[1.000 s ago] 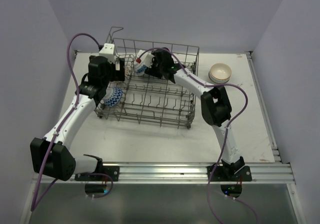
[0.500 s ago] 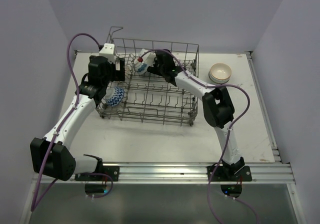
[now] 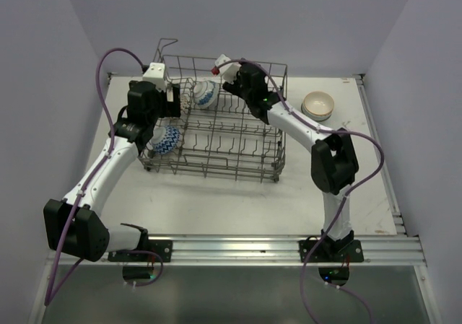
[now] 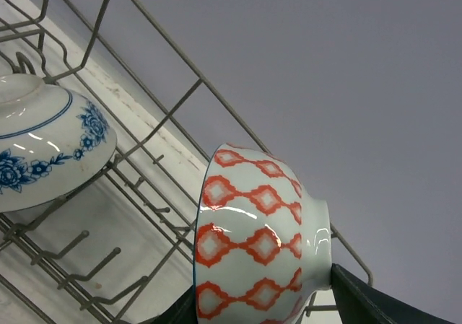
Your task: Unload the bowls from the dish rack
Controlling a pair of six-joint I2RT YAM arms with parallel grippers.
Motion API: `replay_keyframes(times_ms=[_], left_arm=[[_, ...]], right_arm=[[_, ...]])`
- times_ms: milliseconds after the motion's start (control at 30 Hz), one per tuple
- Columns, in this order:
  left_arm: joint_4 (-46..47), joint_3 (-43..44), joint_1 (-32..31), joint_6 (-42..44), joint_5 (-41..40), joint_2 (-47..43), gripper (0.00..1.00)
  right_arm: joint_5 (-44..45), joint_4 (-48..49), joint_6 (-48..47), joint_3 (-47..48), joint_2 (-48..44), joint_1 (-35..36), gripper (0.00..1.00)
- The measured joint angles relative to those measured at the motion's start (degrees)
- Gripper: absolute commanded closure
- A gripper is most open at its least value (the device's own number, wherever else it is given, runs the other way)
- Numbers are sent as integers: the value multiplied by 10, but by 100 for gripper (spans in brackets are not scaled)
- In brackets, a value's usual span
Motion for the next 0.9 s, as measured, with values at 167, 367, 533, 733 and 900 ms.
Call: replay_keyframes(times_ms=[167, 367, 533, 733, 900], left_arm=[[0, 0, 0, 0, 0, 0, 0], [0, 0, 0, 0, 0, 0, 0], [0, 0, 0, -1, 0, 0, 0], [0, 0, 0, -3, 2, 0, 0], [0, 0, 0, -4, 3, 0, 0]], right_arm=[[-30, -31, 77, -24, -53, -5, 100], [-109, -66, 227, -83, -142, -4, 100], [-139, -45, 362, -184, -213, -3, 100], [-165, -8, 522, -284, -224, -4, 100], [-156, 41, 626, -311, -219, -10, 100]])
